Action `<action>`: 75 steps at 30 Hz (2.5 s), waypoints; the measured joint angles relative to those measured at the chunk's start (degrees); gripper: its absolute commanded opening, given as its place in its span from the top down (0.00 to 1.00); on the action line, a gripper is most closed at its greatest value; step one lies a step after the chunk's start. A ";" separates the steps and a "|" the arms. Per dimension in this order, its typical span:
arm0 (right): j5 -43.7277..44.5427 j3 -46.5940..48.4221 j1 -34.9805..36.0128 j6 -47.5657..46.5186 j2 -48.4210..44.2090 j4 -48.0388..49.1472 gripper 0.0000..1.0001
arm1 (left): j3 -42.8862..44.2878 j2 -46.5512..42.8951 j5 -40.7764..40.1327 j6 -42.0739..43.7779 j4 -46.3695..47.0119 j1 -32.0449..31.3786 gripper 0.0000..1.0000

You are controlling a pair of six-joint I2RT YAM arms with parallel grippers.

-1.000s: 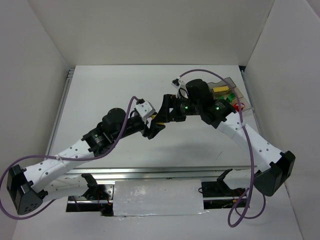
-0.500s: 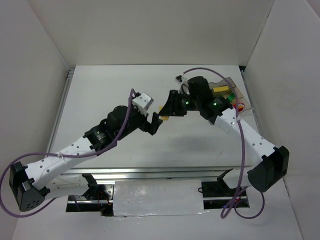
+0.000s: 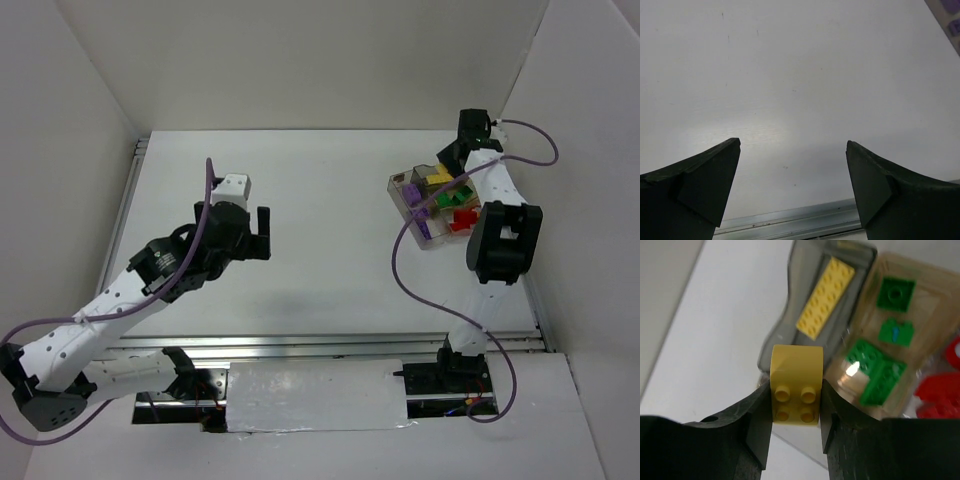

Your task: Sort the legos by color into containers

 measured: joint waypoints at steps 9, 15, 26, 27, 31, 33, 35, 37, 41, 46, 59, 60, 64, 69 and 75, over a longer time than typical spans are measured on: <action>5.92 14.71 -0.07 4.11 12.70 -1.29 0.87 | -9.68 -5.68 -3.41 4.33 -3.37 0.31 0.01; 6.51 15.89 -0.07 5.40 15.17 -2.01 0.83 | -13.68 -6.67 -3.48 5.40 -1.95 2.34 0.00; 7.08 17.07 -0.07 5.84 16.11 -1.68 0.24 | -14.32 -7.02 -1.07 6.88 0.55 5.99 0.01; 7.13 17.07 -0.07 6.01 16.11 -1.66 0.21 | -14.32 -6.97 -0.83 6.97 0.59 6.56 0.00; 7.26 17.68 -0.07 5.88 16.11 -2.43 0.00 | -14.32 -6.95 0.55 7.13 0.94 8.63 0.00; 6.71 19.43 -0.04 5.35 16.11 -4.09 0.00 | -14.32 -6.73 0.90 7.10 1.05 9.84 0.00; 6.47 20.83 0.28 4.02 15.21 -4.90 0.00 | -14.27 -5.88 0.94 6.97 1.05 11.32 0.01; 6.43 17.84 1.44 0.74 10.78 -4.61 0.00 | -13.86 -4.13 1.14 6.62 0.70 14.43 0.00; 4.98 1.11 8.87 -7.32 -11.52 -4.28 0.00 | -12.33 -1.57 1.44 4.90 -0.17 23.67 0.00; 3.13 -18.64 22.91 -16.06 -49.11 -1.70 0.00 | -11.52 -5.64 -0.07 2.36 -0.74 27.78 0.01; 0.87 -25.42 25.73 -21.42 -88.72 -18.49 0.00 | -10.47 -18.40 -2.97 0.35 -1.79 28.06 0.01; 1.22 -25.11 25.73 -21.68 -89.31 -19.85 0.01 | -11.08 -19.69 -2.99 0.24 -1.14 28.06 0.01; 2.38 -25.33 25.73 -22.25 -91.03 -23.41 0.01 | -14.36 -24.02 -2.29 -0.31 -0.04 28.06 0.00; 2.86 -27.28 25.73 -22.47 -91.43 -24.55 0.00 | -14.60 -23.85 -1.55 -0.48 0.70 28.06 0.01; 3.13 -27.78 25.73 -22.51 -91.41 -24.74 0.01 | -15.41 -25.05 -1.38 -0.48 1.03 28.06 0.01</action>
